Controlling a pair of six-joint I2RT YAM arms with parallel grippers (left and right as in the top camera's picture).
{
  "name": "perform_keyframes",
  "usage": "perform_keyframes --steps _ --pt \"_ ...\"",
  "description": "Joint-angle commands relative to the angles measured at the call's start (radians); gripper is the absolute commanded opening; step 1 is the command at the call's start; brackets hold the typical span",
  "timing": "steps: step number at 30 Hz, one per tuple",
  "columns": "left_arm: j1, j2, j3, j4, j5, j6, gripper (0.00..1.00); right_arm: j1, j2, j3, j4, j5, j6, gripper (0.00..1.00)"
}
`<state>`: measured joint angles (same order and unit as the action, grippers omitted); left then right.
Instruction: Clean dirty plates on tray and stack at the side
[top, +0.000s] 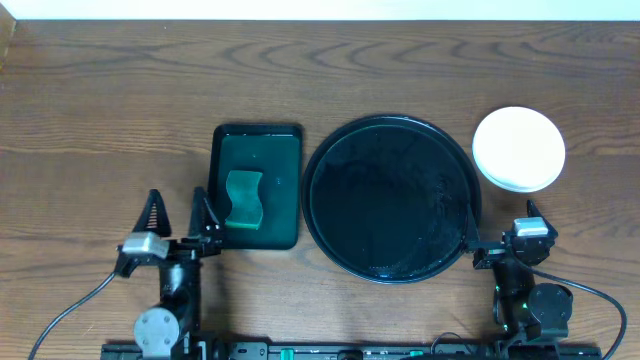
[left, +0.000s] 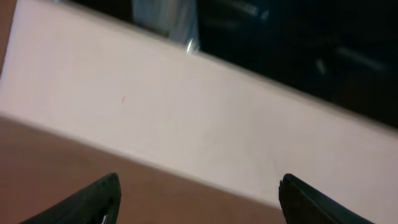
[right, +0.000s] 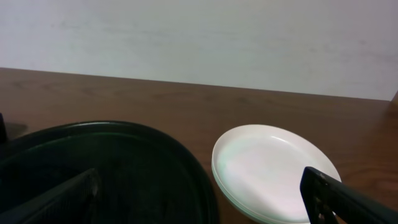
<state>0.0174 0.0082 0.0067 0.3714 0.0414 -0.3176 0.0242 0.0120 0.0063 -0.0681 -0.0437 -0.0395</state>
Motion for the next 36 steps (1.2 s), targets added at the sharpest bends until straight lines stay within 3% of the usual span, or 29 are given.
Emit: perform_keyframes --steps 1,13,18,36 --pt "-0.004 -0.006 -0.003 -0.106 -0.008 -0.008 0.81 0.010 -0.006 -0.001 -0.005 0.010 0.011 0.99" --pt "-0.004 -0.006 -0.003 -0.443 -0.009 0.005 0.81 0.010 -0.006 -0.001 -0.005 0.010 0.012 0.99" --pt "-0.004 -0.006 -0.003 -0.441 -0.009 0.063 0.81 0.010 -0.006 -0.001 -0.005 0.010 0.011 0.99" --pt "-0.004 -0.006 -0.003 -0.441 -0.008 0.066 0.81 0.010 -0.006 -0.001 -0.005 0.010 0.012 0.99"
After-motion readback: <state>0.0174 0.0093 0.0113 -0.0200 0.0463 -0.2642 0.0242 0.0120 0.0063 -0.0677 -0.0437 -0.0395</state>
